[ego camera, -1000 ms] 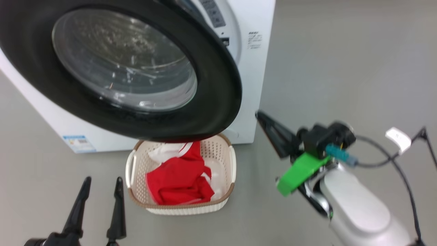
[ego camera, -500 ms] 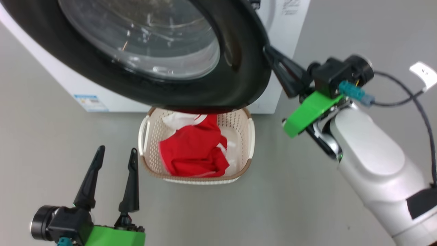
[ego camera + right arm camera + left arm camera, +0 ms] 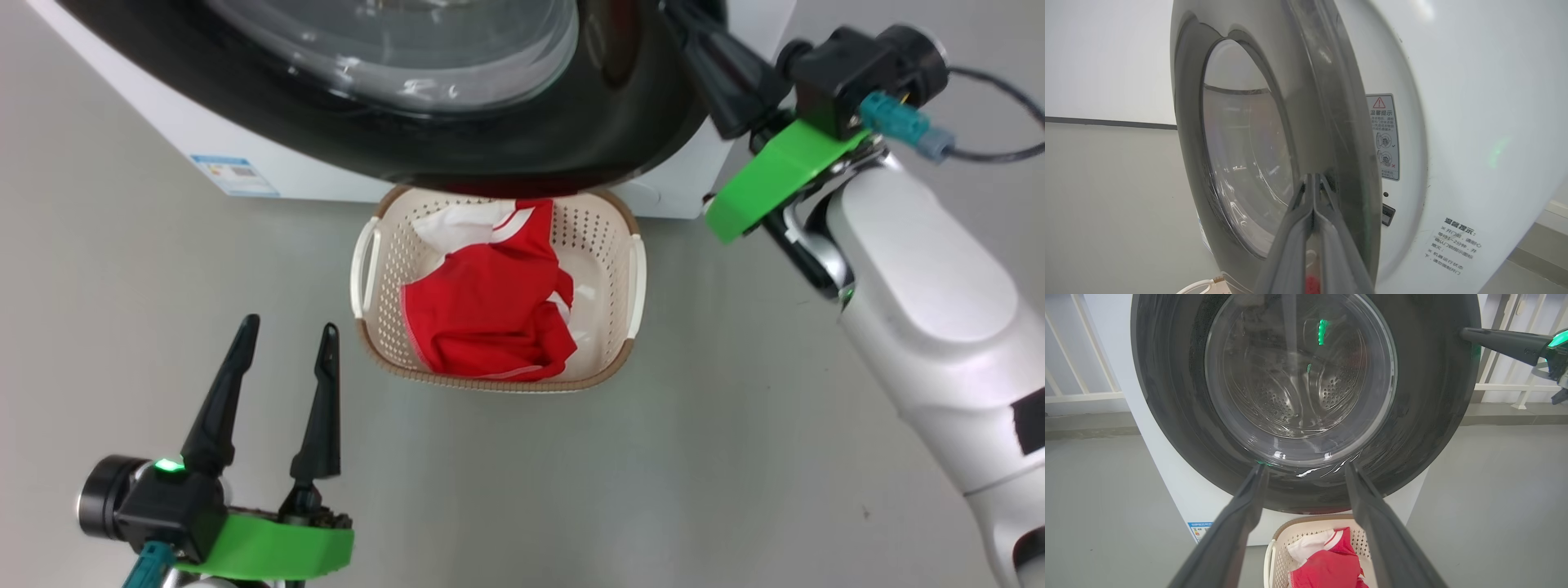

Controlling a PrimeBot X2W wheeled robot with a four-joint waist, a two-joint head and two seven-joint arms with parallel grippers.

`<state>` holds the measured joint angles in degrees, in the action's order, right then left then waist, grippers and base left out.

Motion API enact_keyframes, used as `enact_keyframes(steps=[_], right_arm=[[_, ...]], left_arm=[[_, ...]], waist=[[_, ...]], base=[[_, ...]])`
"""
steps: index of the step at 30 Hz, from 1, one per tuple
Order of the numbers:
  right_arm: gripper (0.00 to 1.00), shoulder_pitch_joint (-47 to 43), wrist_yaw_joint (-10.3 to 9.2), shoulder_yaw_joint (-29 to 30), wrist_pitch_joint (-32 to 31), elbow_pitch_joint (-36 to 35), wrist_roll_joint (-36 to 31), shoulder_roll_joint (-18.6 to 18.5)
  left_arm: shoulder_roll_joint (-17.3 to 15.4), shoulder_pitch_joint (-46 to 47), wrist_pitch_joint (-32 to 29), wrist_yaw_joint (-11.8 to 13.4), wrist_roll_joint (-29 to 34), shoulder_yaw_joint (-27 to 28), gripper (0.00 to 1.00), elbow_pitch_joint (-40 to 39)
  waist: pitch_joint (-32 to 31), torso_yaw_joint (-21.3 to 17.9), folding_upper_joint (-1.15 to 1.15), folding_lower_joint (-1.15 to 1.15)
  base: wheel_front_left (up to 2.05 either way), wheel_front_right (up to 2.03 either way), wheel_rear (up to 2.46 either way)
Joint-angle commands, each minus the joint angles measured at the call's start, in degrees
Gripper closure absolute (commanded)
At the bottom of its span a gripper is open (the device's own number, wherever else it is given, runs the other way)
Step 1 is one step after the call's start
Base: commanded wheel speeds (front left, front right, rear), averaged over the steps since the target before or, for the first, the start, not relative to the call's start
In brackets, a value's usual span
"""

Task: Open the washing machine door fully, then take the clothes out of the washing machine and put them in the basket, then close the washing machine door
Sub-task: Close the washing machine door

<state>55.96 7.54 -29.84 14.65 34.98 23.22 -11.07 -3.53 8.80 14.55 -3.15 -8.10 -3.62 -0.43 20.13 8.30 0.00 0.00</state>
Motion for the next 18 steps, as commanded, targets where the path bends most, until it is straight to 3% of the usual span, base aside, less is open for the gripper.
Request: enact_keyframes(steps=[1,18], right_arm=[[1.00,1.6,-0.05,0.2,0.3,-0.4,0.3,0.0],[1.00,12.4,-0.05,1.2,0.3,7.0,0.6,-1.1]], left_arm=[[-0.5,1.8,0.4,-0.3,0.6,1.8,0.00,-1.1],[0.0,4.9,0.4,-1.6,0.8,1.4,0.00,-0.2]], waist=[[1.0,0.8,0.00,0.00],[5.5,3.2,0.00,0.00]], base=[[0.00,0.00,0.00],[0.00,0.00,0.00]])
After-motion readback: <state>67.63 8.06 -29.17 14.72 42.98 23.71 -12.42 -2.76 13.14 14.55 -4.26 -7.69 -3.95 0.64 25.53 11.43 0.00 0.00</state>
